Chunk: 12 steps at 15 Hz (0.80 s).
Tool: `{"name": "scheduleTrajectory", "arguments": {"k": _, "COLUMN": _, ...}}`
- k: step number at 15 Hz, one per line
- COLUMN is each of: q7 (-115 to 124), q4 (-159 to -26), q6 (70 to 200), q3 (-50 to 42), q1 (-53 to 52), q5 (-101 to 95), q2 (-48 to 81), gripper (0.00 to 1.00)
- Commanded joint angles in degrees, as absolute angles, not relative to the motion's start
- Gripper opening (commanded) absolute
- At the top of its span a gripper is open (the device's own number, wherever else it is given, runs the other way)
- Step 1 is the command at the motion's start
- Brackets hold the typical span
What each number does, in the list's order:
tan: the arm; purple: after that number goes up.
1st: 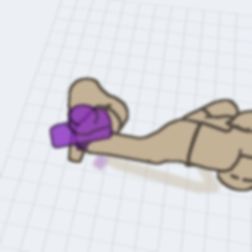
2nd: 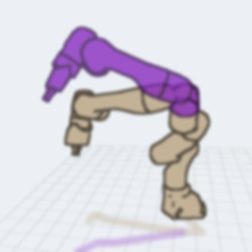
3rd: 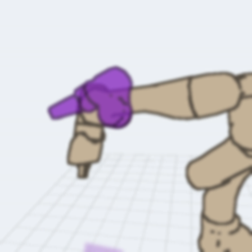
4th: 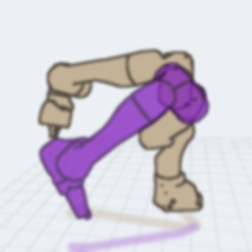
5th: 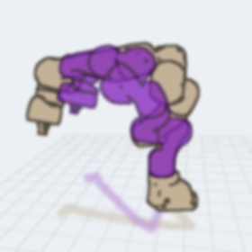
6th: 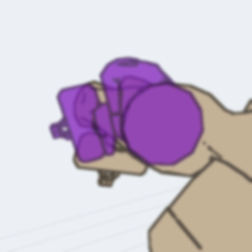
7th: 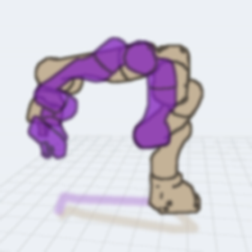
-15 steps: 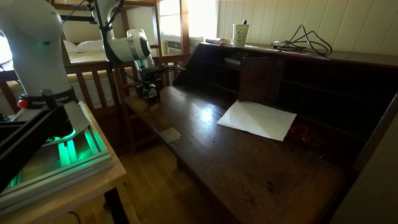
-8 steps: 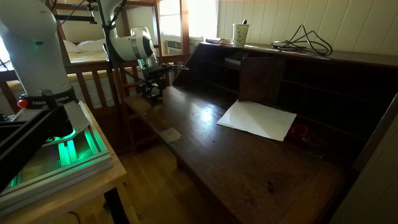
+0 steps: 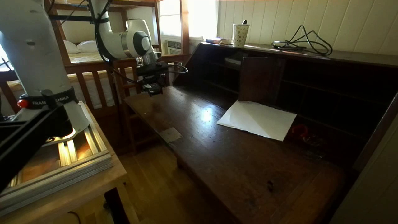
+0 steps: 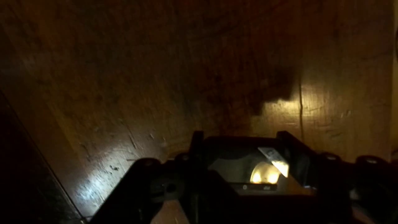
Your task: Put the remote inside the topmost shelf on the left
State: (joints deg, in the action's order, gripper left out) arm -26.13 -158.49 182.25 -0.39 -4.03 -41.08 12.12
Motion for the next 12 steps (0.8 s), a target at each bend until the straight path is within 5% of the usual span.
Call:
{"name": "scheduleTrajectory", "arguments": {"k": 1, "q7": -18.22, "q4": -158.39, "q6": 181.94, "q3": 0.41, "q1": 1.58, "q5": -42.08, "q2": 10.72, "gripper": 0.36}}
{"name": "scheduleTrajectory", "arguments": {"k": 5, "q7": -13.29, "q4": -157.75, "q6": 174.39, "q3": 5.66, "q1": 10.75, "q5": -38.69, "q2": 8.93, "gripper": 0.36}}
{"name": "scheduleTrajectory", "arguments": {"k": 10, "q7": -19.84, "q4": -158.60, "q6": 164.71, "q3": 23.01, "q1": 27.89, "q5": -17.80, "q2": 6.84, "gripper": 0.36}}
{"name": "scheduleTrajectory", "arguments": {"k": 11, "q7": -17.22, "q4": -157.20, "q6": 167.88, "q3": 16.24, "q1": 21.96, "q5": -24.50, "q2": 9.73, "gripper": 0.61}}
{"name": "scheduleTrajectory", "arguments": {"k": 12, "q7": -18.34, "q4": -157.30, "q6": 166.48, "q3": 19.49, "q1": 24.86, "q5": -21.56, "q2": 9.40, "gripper": 0.61}}
